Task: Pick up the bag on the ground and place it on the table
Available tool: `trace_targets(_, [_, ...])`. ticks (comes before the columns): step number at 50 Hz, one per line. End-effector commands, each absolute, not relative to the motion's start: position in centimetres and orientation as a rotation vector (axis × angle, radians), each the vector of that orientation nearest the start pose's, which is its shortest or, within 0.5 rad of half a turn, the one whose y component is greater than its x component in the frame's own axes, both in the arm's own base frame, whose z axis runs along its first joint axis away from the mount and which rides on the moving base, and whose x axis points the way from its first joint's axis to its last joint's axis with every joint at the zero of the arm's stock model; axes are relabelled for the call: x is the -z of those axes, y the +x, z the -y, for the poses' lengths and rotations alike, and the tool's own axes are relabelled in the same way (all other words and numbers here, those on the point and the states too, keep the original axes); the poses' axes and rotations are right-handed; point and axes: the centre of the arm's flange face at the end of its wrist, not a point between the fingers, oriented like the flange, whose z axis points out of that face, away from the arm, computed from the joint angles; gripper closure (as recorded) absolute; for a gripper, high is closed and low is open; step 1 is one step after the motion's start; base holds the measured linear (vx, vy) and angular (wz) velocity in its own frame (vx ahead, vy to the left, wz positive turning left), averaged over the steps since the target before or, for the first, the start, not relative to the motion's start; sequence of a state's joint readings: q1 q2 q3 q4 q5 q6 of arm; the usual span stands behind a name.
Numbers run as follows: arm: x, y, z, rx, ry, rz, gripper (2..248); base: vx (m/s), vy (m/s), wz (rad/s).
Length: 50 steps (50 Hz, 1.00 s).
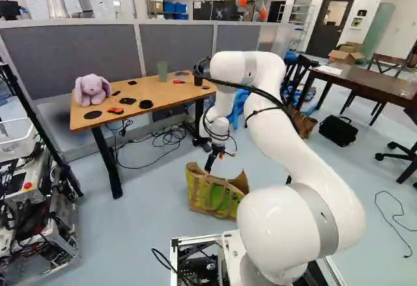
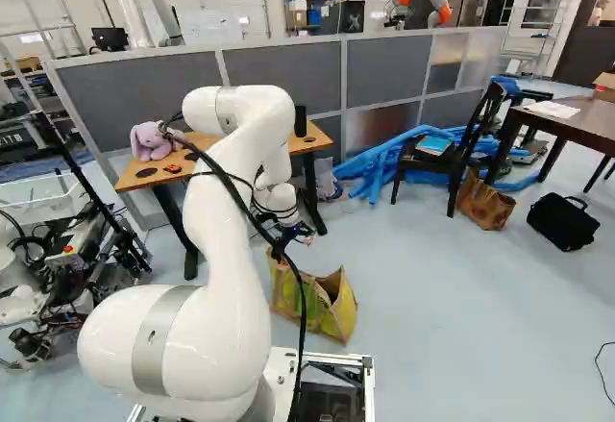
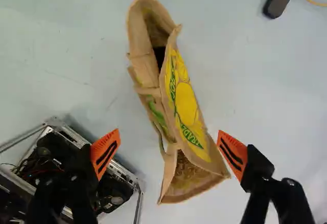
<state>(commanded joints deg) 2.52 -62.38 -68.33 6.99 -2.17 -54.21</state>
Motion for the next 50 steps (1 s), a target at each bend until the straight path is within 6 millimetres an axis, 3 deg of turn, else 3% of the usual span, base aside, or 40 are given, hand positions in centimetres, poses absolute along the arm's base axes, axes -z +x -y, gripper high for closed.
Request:
trace_targets(23, [-1.2,54.8,-2.5,0.066,-2.694,1.65,3,0.0,0.0,0.0])
trace_targets(50, [2.9,55.2,-2.5,0.039,-2.669,1.673,3,0.0,0.0,0.0])
